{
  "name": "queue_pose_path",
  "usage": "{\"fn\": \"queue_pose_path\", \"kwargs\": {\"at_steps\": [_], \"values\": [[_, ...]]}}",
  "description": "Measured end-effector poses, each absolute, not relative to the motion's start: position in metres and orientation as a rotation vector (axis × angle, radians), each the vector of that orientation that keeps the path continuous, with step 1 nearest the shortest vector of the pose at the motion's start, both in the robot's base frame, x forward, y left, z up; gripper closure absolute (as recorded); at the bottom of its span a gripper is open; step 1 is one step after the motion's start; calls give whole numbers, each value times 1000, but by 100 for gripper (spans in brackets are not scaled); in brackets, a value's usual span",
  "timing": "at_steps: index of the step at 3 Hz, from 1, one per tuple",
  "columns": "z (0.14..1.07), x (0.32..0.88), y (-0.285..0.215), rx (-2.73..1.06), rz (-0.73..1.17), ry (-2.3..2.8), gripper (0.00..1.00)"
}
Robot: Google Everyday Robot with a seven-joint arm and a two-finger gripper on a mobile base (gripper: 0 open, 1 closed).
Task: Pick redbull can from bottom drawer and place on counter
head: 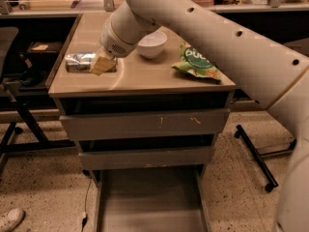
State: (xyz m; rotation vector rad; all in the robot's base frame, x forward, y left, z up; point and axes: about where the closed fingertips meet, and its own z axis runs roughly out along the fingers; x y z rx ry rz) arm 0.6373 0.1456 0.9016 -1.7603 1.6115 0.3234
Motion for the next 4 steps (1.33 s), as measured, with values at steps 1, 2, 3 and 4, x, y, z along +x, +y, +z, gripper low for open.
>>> {"fn": "queue_pose_path", "kwargs": {"at_steps": [1,2,3,4], "values": [[898,661,160,-1762,357,1603,100],[891,679,169,-1752,387,1608,100],[879,694,177,-1728,425,1594,100],[865,707,181,-1716,442,1602,100]]}}
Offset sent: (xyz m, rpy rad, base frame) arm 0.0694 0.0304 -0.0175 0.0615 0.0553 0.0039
